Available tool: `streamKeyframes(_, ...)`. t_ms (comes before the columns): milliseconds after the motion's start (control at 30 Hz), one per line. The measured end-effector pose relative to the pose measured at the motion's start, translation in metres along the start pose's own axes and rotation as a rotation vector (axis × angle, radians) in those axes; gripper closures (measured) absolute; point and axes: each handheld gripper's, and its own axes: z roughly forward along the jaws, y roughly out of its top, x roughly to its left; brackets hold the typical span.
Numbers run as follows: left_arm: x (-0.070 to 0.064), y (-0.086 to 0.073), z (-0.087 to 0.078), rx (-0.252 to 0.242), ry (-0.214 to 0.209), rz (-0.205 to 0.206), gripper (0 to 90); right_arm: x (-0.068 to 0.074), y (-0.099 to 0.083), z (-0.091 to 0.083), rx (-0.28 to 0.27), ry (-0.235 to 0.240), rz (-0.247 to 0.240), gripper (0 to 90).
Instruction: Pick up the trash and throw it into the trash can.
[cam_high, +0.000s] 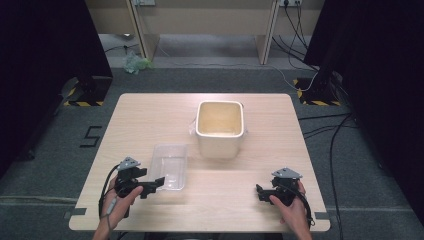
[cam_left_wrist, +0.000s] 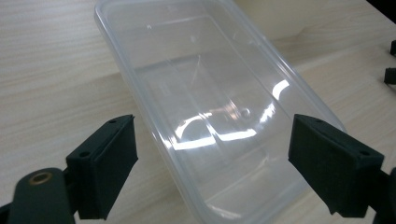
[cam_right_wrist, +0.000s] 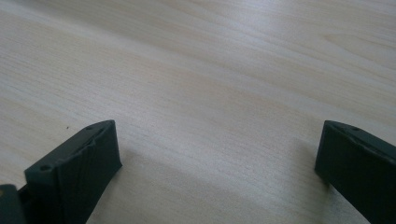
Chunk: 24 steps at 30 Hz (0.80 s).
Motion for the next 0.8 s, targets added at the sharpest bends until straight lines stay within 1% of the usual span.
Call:
streamKeyframes(33, 0.000, 0.000, 0.000, 0.000, 0.000, 0.000, 14.9, 0.000, 0.000, 0.000, 0.000, 0.000, 0.000, 0.2)
streamKeyframes(67, 0.003, 0.004, 0.002, -0.006, 0.000, -0.009, 14.9, 0.000, 0.000, 0.000, 0.000, 0.000, 0.000, 0.2)
streamKeyframes(100, 0.010, 0.012, 0.006, -0.010, 0.009, -0.017, 15.0, 0.000, 0.000, 0.000, 0.000, 0.000, 0.000, 0.2)
streamKeyframes(167, 0.015, 0.017, 0.012, -0.009, 0.015, -0.017, 15.7, 0.000, 0.000, 0.000, 0.000, 0.000, 0.000, 0.2)
streamKeyframes(200, 0.015, 0.017, 0.012, -0.009, 0.015, -0.017, 16.4, 0.000, 0.000, 0.000, 0.000, 0.000, 0.000, 0.2)
streamKeyframes(233, 0.020, 0.019, 0.017, 0.003, 0.020, -0.019, 17.4, 0.000, 0.000, 0.000, 0.000, 0.000, 0.000, 0.2)
streamKeyframes(267, 0.022, 0.020, 0.020, 0.008, 0.025, -0.020, 18.2, 0.000, 0.000, 0.000, 0.000, 0.000, 0.000, 0.2)
streamKeyframes(333, 0.023, 0.020, 0.022, 0.009, 0.028, -0.020, 18.8, 0.000, 0.000, 0.000, 0.000, 0.000, 0.000, 0.2)
streamKeyframes(367, 0.025, 0.020, 0.025, 0.009, 0.024, -0.028, 19.6, 0.000, 0.000, 0.000, 0.000, 0.000, 0.000, 0.2)
streamKeyframes(400, 0.026, 0.021, 0.027, 0.010, 0.023, -0.026, 19.8, 0.000, 0.000, 0.000, 0.000, 0.001, 0.000, 0.2)
streamKeyframes(500, 0.028, 0.022, 0.030, 0.014, 0.026, -0.028, 21.3, 0.000, 0.000, 0.000, 0.000, 0.000, 0.000, 0.2)
streamKeyframes(533, 0.028, 0.022, 0.032, 0.017, 0.025, -0.021, 25.3, 0.000, 0.000, 0.000, 0.000, 0.000, 0.000, 0.2)
streamKeyframes(567, 0.028, 0.022, 0.032, 0.017, 0.025, -0.021, 26.7, 0.000, 0.000, 0.000, 0.000, 0.000, 0.000, 0.2)
streamKeyframes(633, 0.025, 0.019, 0.033, 0.025, -0.007, -0.027, 30.7, 0.000, 0.000, 0.000, 0.000, 0.000, 0.000, 0.2)
streamKeyframes(667, 0.024, 0.018, 0.033, 0.025, -0.013, -0.027, 31.8, 0.000, 0.000, 0.000, -0.001, 0.000, 0.002, 0.2)
streamKeyframes(733, 0.021, 0.015, 0.031, 0.023, -0.012, -0.024, 32.0, 0.001, 0.000, 0.000, -0.002, 0.002, 0.003, 0.7)
streamKeyframes(767, 0.021, 0.015, 0.031, 0.023, -0.012, -0.024, 32.3, 0.001, 0.000, 0.000, -0.001, 0.007, -0.009, 1.4)
streamKeyframes(800, 0.017, 0.012, 0.029, 0.023, -0.023, -0.021, 32.7, 0.002, 0.000, 0.000, -0.006, 0.011, -0.009, 3.4)
